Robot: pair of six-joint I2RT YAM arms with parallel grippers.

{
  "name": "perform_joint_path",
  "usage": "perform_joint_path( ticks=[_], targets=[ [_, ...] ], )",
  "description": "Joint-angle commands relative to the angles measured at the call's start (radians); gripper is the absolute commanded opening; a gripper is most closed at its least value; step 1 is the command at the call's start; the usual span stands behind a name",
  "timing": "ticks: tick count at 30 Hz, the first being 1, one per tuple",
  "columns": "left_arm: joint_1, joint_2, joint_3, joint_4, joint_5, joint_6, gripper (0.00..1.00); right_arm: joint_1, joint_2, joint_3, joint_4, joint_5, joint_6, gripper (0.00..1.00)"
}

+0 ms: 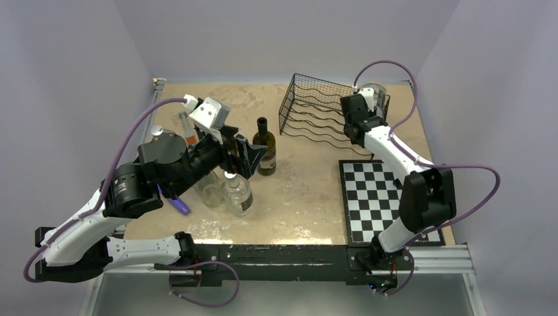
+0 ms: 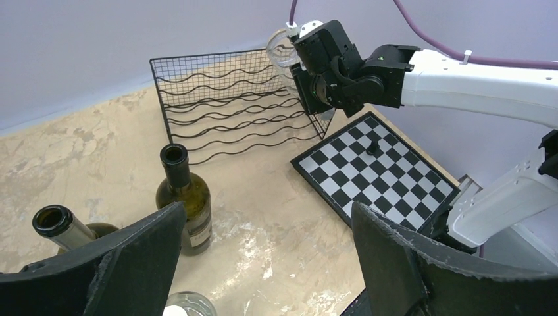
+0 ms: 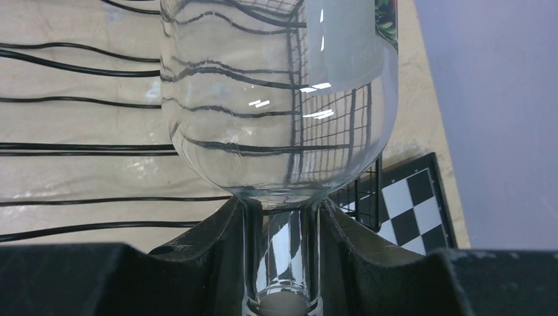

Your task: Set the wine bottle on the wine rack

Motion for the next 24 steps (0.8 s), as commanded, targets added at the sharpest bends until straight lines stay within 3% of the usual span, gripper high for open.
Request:
perform_joint_path(
  ticks=[1, 7, 10, 12, 18, 24],
  targets=[
    [0.002, 0.009, 0.035, 0.004, -0.014, 0.028, 0.99, -0.02, -0.02, 0.019, 0.265, 0.075, -0.047, 0.0],
    [0.002, 0.021, 0.046, 0.002, -0.018, 0.035, 0.99, -0.036, 0.005, 0.009, 0.258, 0.047, -0.062, 0.0],
    [0.002, 0.024, 0.047, 0.001, -0.018, 0.033, 0.99, -0.044, 0.015, 0.027, 0.214, 0.015, -0.069, 0.38],
    [0.002, 0.024, 0.046, -0.003, -0.021, 0.029, 0.99, -0.05, 0.008, 0.03, 0.193, 0.003, -0.064, 0.53],
    [0.002, 0.017, 0.04, -0.004, -0.031, 0.018, 0.99, -0.074, -0.016, 0.036, 0.121, -0.025, -0.033, 0.79],
    [0.002, 0.011, 0.032, -0.015, -0.044, 0.007, 0.99, -0.079, -0.101, 0.07, 0.052, -0.108, -0.05, 0.93]
  ],
)
